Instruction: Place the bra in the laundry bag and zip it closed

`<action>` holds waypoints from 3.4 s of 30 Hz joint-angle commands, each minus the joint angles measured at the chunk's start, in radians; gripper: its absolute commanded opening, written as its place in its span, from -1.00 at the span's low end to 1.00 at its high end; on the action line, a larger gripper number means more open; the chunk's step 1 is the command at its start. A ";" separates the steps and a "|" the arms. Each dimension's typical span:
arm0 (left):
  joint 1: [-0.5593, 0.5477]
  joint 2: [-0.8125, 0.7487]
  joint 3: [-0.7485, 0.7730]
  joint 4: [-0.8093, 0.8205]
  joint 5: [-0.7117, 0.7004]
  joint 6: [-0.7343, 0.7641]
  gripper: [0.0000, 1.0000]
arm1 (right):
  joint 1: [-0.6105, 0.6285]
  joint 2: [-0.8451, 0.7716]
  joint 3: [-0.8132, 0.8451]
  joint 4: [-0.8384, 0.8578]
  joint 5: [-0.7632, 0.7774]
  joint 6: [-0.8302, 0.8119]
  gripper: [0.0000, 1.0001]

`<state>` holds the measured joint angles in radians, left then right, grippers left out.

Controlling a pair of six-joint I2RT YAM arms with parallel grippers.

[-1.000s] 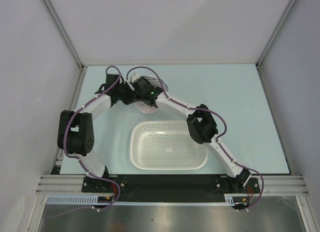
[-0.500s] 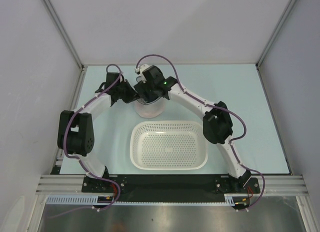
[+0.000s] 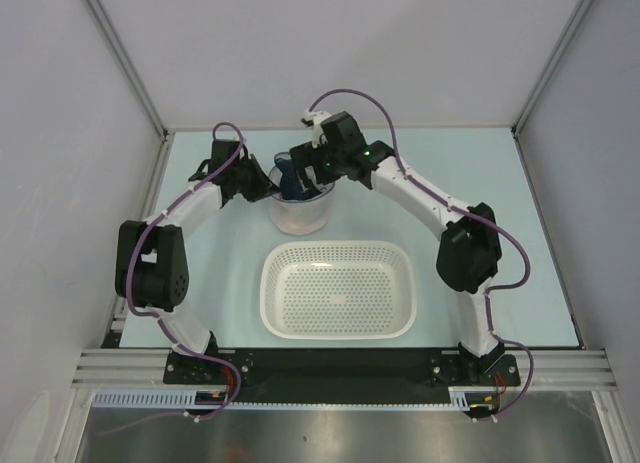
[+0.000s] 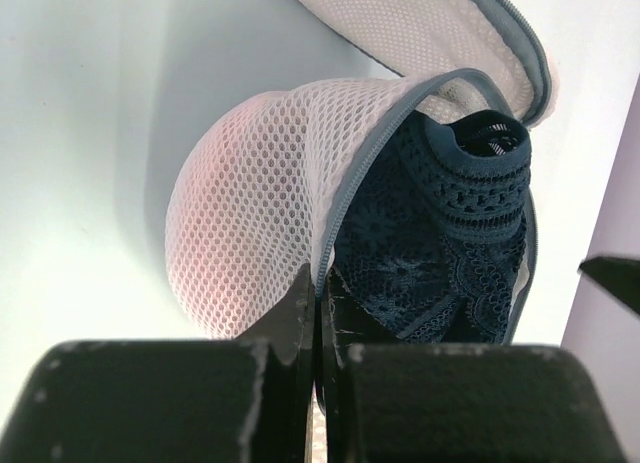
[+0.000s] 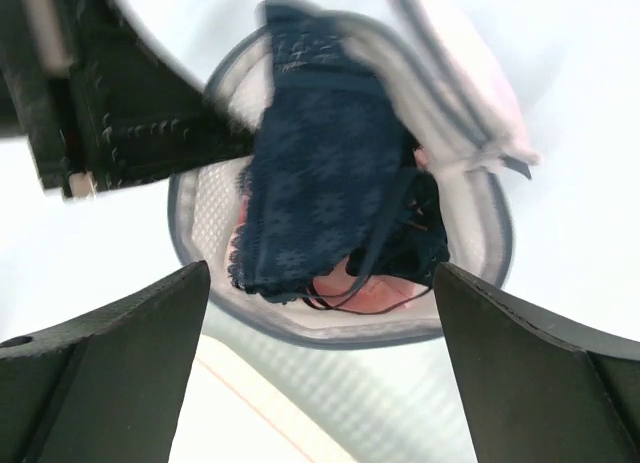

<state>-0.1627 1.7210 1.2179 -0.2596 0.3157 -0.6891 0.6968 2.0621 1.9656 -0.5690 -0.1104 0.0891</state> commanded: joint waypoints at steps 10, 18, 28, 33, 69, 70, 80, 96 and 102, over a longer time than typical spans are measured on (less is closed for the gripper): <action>-0.001 -0.089 0.051 -0.066 -0.084 0.117 0.01 | -0.195 -0.083 -0.274 0.308 -0.265 0.408 0.77; -0.014 -0.239 0.086 -0.089 -0.167 0.221 0.54 | -0.195 -0.039 -0.255 0.318 -0.275 0.434 0.49; -0.067 -0.014 0.371 -0.289 -0.119 0.309 0.73 | -0.192 -0.016 -0.255 0.311 -0.298 0.428 0.46; -0.087 0.014 0.400 -0.319 -0.191 0.352 0.76 | -0.191 0.004 -0.232 0.313 -0.308 0.428 0.46; -0.054 0.020 0.292 -0.167 0.166 0.234 -0.99 | -0.169 0.078 -0.159 0.239 -0.218 0.382 -0.69; -0.046 0.023 0.264 -0.120 0.205 0.215 -1.00 | -0.172 0.078 -0.159 0.238 -0.216 0.382 -0.71; -0.087 0.238 0.403 -0.299 0.088 0.364 -0.99 | -0.172 0.087 -0.143 0.235 -0.219 0.386 -0.73; -0.123 0.139 0.661 -0.587 -0.306 0.517 0.78 | -0.160 0.087 -0.129 0.222 -0.233 0.382 -0.72; -0.118 0.057 0.670 -0.541 -0.276 0.508 0.81 | -0.161 0.063 -0.137 0.230 -0.276 0.408 -0.23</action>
<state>-0.2840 1.8854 1.8408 -0.8360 0.0364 -0.1921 0.5350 2.1609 1.7943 -0.3466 -0.3523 0.4797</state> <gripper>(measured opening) 0.903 0.248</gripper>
